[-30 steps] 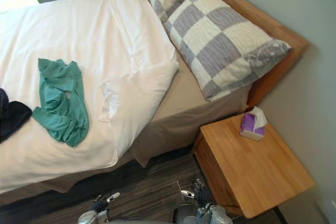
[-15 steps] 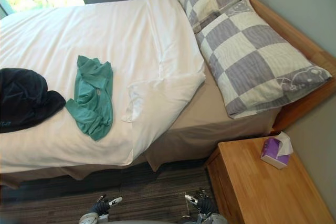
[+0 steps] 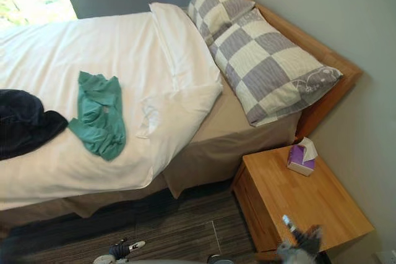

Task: Tidy the bed and pick cloth on bed and put in laundry

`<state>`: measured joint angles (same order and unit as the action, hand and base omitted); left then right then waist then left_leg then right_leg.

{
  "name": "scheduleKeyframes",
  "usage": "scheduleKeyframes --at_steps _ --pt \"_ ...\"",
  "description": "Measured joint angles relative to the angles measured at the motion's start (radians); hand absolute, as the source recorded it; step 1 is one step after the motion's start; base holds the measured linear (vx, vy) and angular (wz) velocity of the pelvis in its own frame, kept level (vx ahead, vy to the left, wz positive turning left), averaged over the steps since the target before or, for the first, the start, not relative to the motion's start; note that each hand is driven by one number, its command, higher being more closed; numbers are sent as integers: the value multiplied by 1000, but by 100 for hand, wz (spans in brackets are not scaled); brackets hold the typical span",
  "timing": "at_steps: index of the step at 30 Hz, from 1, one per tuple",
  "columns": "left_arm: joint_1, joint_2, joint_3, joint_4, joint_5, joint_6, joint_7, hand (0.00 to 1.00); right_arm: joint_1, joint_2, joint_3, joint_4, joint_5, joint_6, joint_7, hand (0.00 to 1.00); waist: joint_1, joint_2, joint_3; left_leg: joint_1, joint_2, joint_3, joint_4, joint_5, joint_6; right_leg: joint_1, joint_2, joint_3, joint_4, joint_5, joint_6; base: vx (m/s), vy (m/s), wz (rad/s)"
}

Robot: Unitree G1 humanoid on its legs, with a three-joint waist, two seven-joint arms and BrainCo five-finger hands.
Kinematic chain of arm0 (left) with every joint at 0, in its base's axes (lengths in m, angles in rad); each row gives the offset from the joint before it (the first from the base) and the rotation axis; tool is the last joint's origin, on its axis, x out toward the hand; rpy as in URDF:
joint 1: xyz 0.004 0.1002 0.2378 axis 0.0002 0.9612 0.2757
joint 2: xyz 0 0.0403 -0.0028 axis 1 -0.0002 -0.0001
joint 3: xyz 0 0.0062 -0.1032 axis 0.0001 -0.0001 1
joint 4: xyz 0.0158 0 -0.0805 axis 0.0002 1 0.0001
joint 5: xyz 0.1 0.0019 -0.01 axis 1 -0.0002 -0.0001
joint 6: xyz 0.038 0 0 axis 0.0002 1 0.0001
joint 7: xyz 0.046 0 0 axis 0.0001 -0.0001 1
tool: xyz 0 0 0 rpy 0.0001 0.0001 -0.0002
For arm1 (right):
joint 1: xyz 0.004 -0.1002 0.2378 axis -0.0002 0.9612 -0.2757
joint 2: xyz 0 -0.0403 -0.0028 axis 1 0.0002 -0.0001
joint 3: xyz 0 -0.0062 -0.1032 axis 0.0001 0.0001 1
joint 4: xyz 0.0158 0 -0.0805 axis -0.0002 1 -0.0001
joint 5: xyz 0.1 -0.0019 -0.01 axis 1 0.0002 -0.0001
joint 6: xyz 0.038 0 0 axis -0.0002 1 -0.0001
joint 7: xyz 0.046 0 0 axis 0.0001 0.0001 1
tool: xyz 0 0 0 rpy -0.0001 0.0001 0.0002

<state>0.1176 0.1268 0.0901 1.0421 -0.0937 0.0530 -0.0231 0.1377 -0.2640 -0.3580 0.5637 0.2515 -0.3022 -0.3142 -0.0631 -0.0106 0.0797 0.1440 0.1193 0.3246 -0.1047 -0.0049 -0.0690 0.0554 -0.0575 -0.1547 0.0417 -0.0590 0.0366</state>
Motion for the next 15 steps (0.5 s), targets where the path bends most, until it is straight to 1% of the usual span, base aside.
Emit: scheduleKeyframes --at_steps 1,2,3,4,5,6,7,8,9,10,11,12,13,14,15 --pt "21 17 -3 0 8 -4 -1 0 -23 -39 11 -86 -48 19 3 0 -4 -6 -13 -16 -6 -2 0 0 0 -10 -4 11 -8 6 9 -154 59 1" --pt "41 31 -6 2 9 -4 -1 0 -41 -76 27 -168 -91 43 12 0 -2 -8 -18 -30 -11 -2 0 0 0 -20 -7 30 -11 9 15 -113 63 -1" --pt "56 36 -10 1 8 -3 -1 0 -56 -94 38 -201 -118 58 24 0 -4 -16 -20 -35 -14 -3 0 0 0 -25 -7 35 -12 10 15 -54 52 -7" --pt "75 41 -17 2 8 3 -1 0 -78 -128 70 -245 -156 83 49 0 -3 -7 -24 -47 -18 -2 0 0 0 -35 -9 44 -16 10 16 -52 43 -2" --pt "99 41 -19 1 1 4 0 0 -95 -152 109 -270 -183 104 76 0 -3 -20 -27 -61 -22 -3 0 0 0 -47 -10 49 -22 12 19 -42 43 2" --pt "103 44 -26 1 4 4 0 0 -108 -160 134 -279 -207 114 88 0 0 -17 -27 -66 -24 -4 0 0 0 -49 -11 54 -25 14 23 -19 41 9" --pt "109 47 -45 3 4 12 0 0 -135 -173 191 -293 -243 140 108 0 1 -21 -26 -74 -29 -8 0 0 0 -54 -14 55 -28 16 26 2 40 12" --pt "110 47 -51 2 3 14 0 0 -165 -183 253 -303 -269 156 123 0 5 -28 -24 -83 -33 -9 0 0 0 -60 -16 56 -29 17 27 7 38 10" --pt "110 48 -51 2 2 16 0 0 -184 -184 281 -307 -280 165 131 0 9 -27 -25 -88 -34 -10 0 0 0 -64 -16 58 -29 17 27 31 32 8" --pt "107 52 -51 2 3 23 -1 0 -230 -185 331 -311 -293 185 139 0 18 -33 -20 -97 -36 -11 0 0 1 -72 -16 58 -30 17 27 42 23 6" --pt "99 55 -51 1 3 24 -1 0 -269 -187 368 -309 -299 204 145 0 26 -40 -17 -109 -38 -14 0 3 5 -82 -16 59 -31 18 30 48 19 11" --pt "88 60 -51 1 4 24 0 0 -315 -189 400 -303 -315 219 146 0 28 -40 -13 -117 -39 -21 0 10 15 -85 -17 58 -32 22 34 66 13 28" --pt "71 69 -51 0 4 24 0 0 -380 -190 437 -283 -317 235 144 0 29 -57 2 -131 -41 -39 0 20 29 -86 -17 58 -33 24 37 100 6 42" --pt "53 80 -51 -1 4 24 0 0 -434 -190 459 -262 -317 244 142 0 35 -62 19 -136 -42 -47 1 31 36 -85 -16 58 -28 33 39 137 -5 52" --pt "11 104 -50 -2 5 27 3 0 -528 -192 485 -224 -316 260 128 0 57 -93 55 -151 -41 -61 3 45 44 -98 -14 53 -18 51 27 99 -9 32"
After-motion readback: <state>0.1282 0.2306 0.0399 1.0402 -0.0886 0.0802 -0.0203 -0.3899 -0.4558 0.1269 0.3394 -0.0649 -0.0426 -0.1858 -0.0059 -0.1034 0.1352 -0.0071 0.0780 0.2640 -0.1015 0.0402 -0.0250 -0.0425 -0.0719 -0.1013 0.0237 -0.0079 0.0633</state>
